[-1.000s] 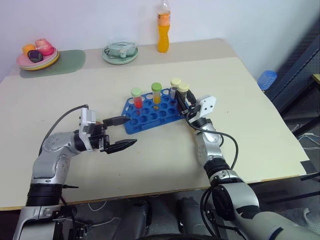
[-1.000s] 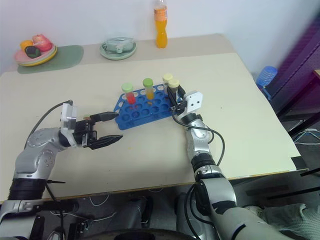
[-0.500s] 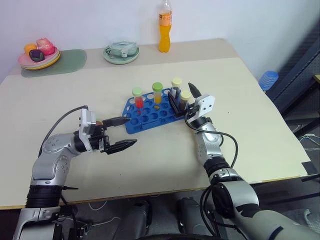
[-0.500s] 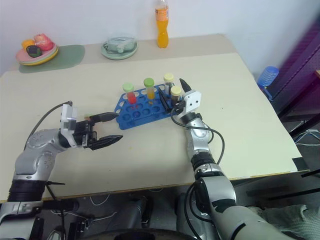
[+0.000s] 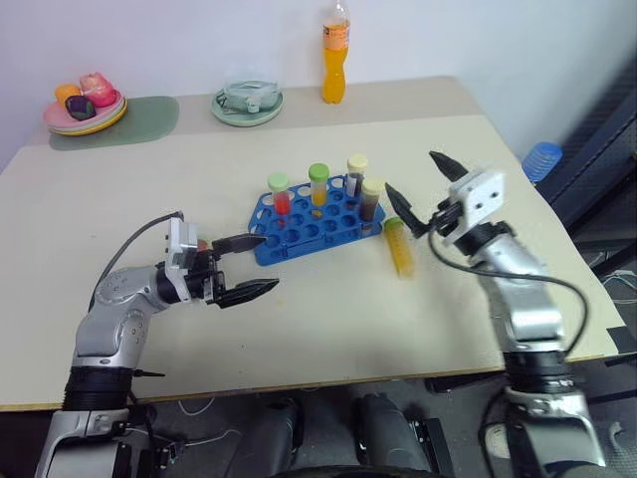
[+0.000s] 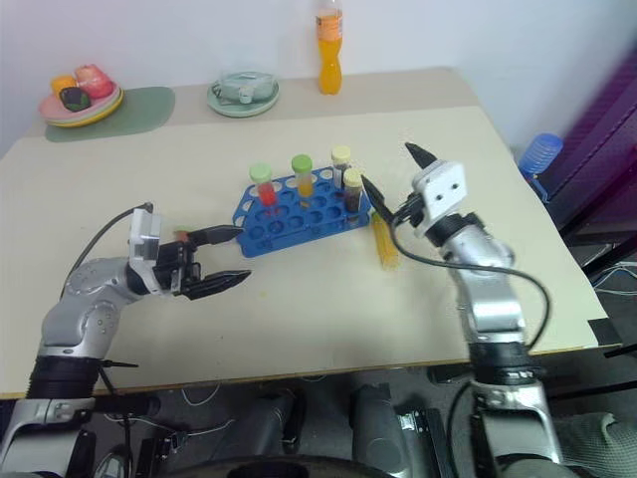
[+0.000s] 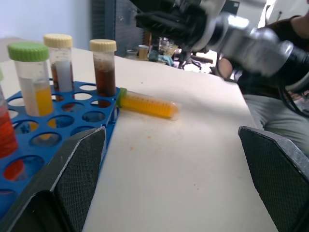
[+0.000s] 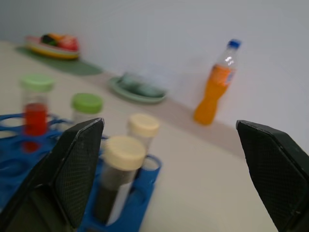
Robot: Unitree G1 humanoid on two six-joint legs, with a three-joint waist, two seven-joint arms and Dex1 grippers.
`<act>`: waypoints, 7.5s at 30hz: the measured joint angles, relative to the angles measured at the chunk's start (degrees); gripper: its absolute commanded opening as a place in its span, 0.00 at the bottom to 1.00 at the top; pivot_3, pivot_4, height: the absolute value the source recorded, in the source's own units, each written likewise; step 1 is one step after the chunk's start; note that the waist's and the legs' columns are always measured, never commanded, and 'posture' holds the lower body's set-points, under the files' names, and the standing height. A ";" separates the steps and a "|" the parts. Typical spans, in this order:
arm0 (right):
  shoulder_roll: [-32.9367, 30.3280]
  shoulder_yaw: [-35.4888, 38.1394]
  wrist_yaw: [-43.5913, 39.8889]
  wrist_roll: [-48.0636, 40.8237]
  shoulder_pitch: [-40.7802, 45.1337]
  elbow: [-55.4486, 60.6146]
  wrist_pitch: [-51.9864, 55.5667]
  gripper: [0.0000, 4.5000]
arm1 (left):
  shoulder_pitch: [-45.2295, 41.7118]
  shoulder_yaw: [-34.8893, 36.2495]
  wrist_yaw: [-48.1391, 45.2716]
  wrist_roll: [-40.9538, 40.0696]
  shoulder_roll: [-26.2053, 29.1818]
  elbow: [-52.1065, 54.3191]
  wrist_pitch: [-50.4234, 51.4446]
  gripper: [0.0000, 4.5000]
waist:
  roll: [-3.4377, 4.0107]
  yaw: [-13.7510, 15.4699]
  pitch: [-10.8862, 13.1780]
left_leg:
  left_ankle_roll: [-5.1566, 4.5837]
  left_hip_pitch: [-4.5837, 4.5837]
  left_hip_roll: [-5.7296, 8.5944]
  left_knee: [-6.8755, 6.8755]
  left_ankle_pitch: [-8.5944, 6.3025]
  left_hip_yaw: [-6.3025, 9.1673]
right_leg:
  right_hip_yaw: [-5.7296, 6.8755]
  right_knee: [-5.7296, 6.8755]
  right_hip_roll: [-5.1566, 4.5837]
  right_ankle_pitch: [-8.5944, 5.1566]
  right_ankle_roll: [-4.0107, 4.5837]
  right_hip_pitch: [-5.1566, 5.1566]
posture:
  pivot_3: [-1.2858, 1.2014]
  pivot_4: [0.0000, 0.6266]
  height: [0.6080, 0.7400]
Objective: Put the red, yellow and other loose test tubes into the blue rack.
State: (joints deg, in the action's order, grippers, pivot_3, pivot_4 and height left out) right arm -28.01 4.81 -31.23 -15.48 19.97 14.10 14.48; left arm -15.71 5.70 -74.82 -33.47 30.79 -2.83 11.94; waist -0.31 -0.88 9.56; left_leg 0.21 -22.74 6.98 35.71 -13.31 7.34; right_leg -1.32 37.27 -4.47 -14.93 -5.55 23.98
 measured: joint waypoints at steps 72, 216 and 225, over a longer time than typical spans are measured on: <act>1.67 -13.19 -14.87 -8.55 8.46 1.57 16.91 0.17 | -1.38 -0.37 -0.09 0.26 -0.71 -3.68 -2.16 1.00 | -0.29 0.24 0.00 | -0.22 -0.70 0.01 0.44 -0.12 -0.04 | 0.16 -0.17 -0.05 0.14 -0.10 0.43 | 0.52 0.24 1.00; -9.11 -3.92 -12.94 -11.61 0.29 8.36 7.68 0.99 | -34.36 15.12 119.98 -29.99 0.96 -22.42 80.09 1.00 | -0.59 1.29 -0.03 | 0.34 -0.63 0.08 0.54 0.21 -0.06 | 0.05 0.22 -0.05 0.14 -0.12 0.49 | 0.52 0.24 1.00; -8.95 -3.92 -12.47 -11.60 0.29 8.36 7.64 1.00 | -35.64 20.09 122.57 -24.41 -1.80 -23.15 80.10 0.71 | -0.59 1.22 -0.06 | 0.36 -0.62 0.08 0.55 0.22 -0.08 | 0.04 0.27 -0.04 0.14 -0.12 0.50 | 0.52 0.24 1.00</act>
State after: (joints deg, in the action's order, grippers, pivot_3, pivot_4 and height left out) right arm -36.96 0.89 -43.70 -27.08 20.26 22.46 22.12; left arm -51.35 25.79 47.75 -57.88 28.99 -25.98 92.04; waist -0.90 0.34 9.51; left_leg 0.57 -23.36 7.06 36.26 -13.09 7.26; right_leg -1.28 37.54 -4.51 -14.79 -5.67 24.48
